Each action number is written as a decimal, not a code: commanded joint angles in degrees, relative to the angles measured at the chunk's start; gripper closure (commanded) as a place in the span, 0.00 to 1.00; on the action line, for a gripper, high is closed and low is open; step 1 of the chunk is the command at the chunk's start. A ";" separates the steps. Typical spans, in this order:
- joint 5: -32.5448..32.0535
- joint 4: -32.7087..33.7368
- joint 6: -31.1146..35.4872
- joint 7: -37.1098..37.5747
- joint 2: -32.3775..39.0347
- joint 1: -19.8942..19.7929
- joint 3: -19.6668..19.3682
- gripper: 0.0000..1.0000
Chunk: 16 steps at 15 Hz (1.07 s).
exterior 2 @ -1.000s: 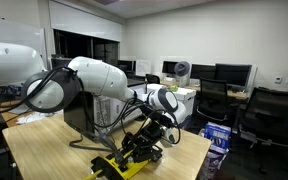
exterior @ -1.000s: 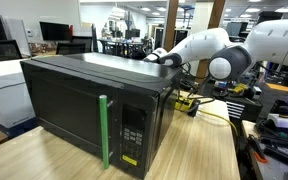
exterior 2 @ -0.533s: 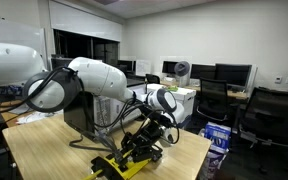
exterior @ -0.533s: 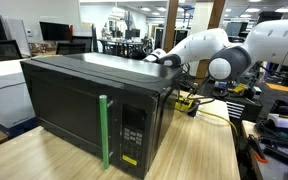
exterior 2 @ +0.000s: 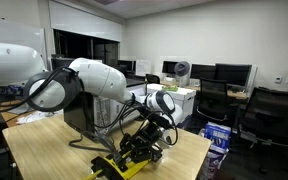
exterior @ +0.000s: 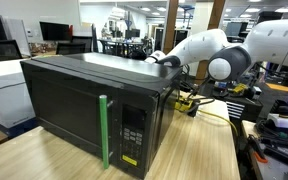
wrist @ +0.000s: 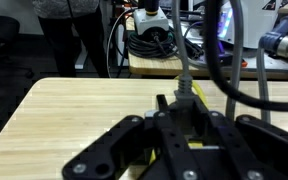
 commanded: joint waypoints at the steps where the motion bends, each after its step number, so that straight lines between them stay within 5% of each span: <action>1: -1.46 -0.78 1.17 -2.26 0.00 0.51 -0.80 0.93; 16: -2.06 0.74 4.40 -7.16 -0.03 1.78 -1.52 0.93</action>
